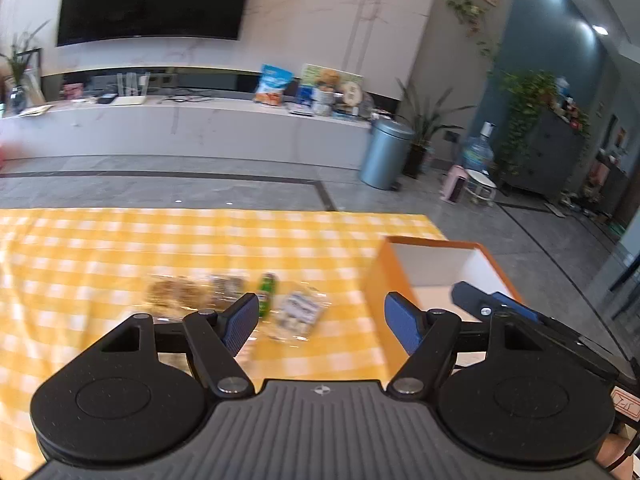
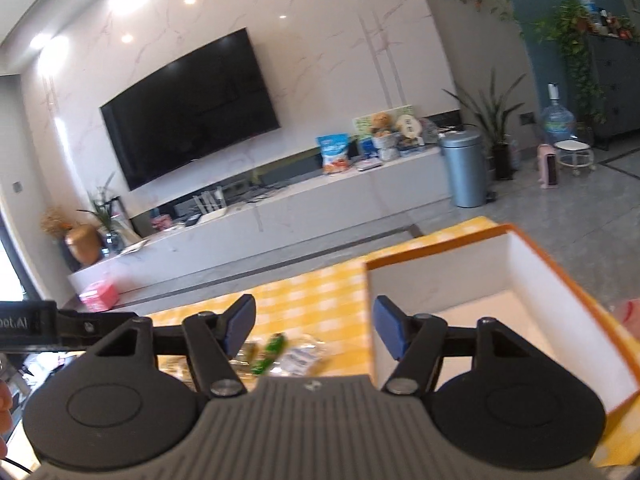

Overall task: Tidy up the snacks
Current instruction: 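Move both tools back over the remaining snacks on the table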

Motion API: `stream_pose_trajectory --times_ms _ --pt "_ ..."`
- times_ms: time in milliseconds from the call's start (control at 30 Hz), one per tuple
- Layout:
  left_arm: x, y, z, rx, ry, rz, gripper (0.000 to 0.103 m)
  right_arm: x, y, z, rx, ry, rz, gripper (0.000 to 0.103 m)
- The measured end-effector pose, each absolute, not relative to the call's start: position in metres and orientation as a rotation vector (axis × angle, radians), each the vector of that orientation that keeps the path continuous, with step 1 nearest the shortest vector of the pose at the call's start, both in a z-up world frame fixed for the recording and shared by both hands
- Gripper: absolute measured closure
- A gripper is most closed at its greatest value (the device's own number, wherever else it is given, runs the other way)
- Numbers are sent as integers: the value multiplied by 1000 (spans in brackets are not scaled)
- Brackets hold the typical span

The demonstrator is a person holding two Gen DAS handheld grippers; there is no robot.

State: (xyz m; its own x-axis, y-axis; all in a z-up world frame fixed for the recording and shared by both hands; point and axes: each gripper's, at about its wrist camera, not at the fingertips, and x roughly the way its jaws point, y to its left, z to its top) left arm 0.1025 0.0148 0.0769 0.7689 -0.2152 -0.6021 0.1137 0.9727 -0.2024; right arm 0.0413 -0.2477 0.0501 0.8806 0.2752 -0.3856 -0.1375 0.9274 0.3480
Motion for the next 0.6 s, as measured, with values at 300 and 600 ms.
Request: stream_pose_trajectory --times_ms 300,600 --pt "99 102 57 -264 628 65 18 59 -209 34 401 501 169 35" --pt "125 162 -2 -347 759 104 18 92 -143 -14 301 664 170 35"
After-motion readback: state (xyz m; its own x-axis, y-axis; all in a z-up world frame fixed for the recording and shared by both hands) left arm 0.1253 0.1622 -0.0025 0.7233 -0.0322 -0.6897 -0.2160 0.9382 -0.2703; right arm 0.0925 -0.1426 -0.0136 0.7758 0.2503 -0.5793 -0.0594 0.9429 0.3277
